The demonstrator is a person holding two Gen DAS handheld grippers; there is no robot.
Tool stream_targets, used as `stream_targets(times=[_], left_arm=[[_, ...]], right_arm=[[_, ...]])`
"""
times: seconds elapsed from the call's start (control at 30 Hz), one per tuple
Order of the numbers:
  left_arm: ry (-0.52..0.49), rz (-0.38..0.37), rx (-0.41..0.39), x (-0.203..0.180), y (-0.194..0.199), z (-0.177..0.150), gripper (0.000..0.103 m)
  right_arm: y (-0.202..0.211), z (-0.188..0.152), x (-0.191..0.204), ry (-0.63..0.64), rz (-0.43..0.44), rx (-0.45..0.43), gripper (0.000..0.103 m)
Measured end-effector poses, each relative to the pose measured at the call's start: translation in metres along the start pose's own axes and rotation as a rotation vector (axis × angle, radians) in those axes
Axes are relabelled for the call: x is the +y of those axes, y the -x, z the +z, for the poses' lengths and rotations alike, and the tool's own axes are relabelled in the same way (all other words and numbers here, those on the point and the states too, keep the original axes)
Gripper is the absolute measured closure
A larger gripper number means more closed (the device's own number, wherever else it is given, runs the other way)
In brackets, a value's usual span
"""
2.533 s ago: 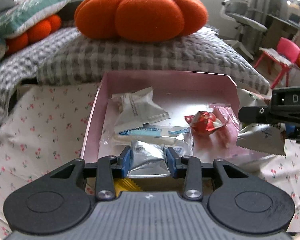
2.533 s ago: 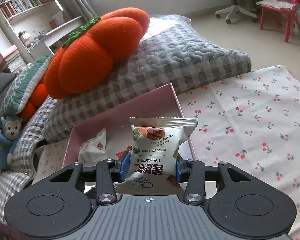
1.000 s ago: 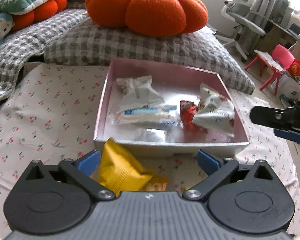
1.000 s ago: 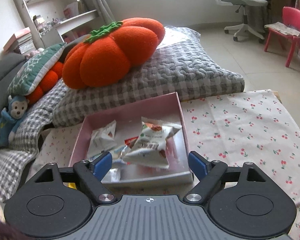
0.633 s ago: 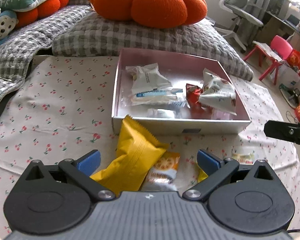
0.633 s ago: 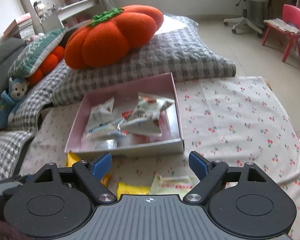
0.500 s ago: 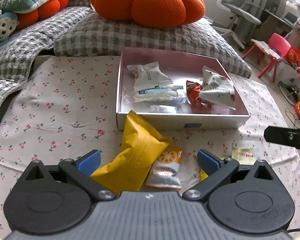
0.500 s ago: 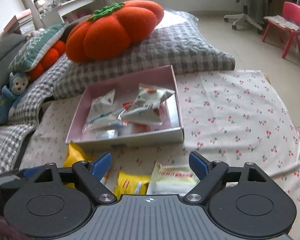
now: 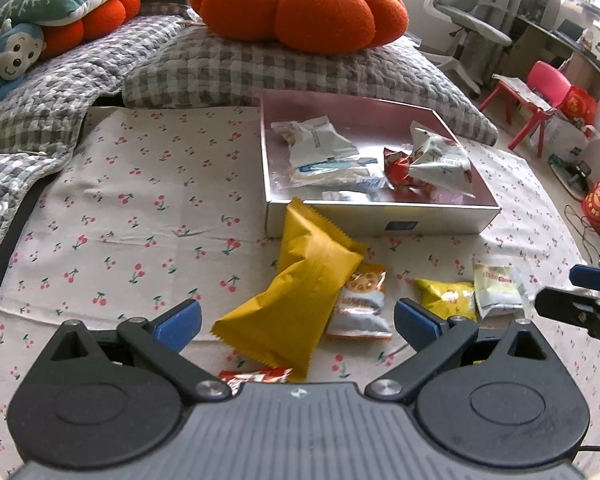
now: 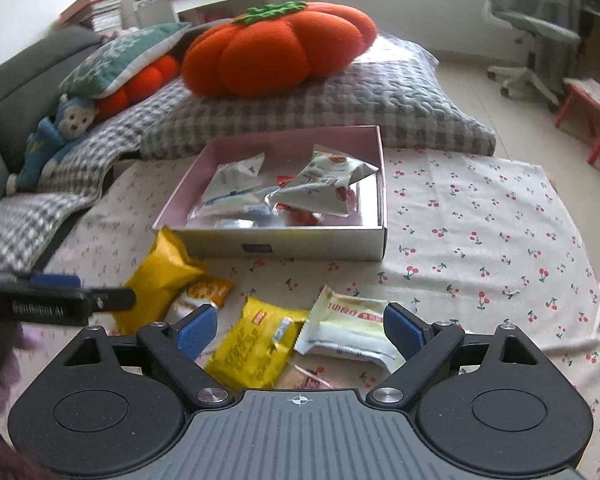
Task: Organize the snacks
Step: 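Withdraw both tools from the box back toward the snack pile, then grasp the red candy packet with left tool while right tool grasps brown cake packet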
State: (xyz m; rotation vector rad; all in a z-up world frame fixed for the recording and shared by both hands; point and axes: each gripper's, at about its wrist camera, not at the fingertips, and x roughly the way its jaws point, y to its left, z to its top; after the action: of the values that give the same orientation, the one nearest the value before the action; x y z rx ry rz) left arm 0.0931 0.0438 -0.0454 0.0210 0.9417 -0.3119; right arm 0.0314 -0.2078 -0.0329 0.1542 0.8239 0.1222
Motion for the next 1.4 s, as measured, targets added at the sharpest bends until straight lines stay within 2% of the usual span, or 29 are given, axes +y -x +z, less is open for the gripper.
stream_targets(times=[0.2,0.53,0.77,0.93,1.07,1.2,1.4], left_arm=[[-0.027,0.019,0.0,0.011,-0.003,-0.013,0.0],[-0.092,-0.004,-0.004,0.027,-0.01,-0.04,0.0],[-0.205,-0.036,-0.008,0.033,-0.013,-0.057,0.0],[-0.271,-0.083,0.061,0.037,-0.018,-0.066,0.0],[-0.324,-0.085,0.052,0.04,-0.017,-0.074,0.0],[-0.334,-0.1,0.041,0.046,-0.015,-0.077,0.0],[-0.35,-0.096,0.019,0.052,-0.011,-0.074,0.0]], right_arm=[[0.002,-0.018,-0.004,0.032,-0.003,-0.01,0.009],[-0.009,-0.058,-0.003,0.132,-0.018,0.016,0.008],[-0.013,-0.077,0.006,0.192,0.022,0.035,0.008],[-0.022,-0.087,0.013,0.236,0.027,0.064,0.008],[-0.029,-0.094,0.015,0.248,0.023,0.087,0.007],[-0.031,-0.097,0.011,0.23,0.028,0.067,0.001],[-0.033,-0.1,0.008,0.237,0.044,0.026,0.0]])
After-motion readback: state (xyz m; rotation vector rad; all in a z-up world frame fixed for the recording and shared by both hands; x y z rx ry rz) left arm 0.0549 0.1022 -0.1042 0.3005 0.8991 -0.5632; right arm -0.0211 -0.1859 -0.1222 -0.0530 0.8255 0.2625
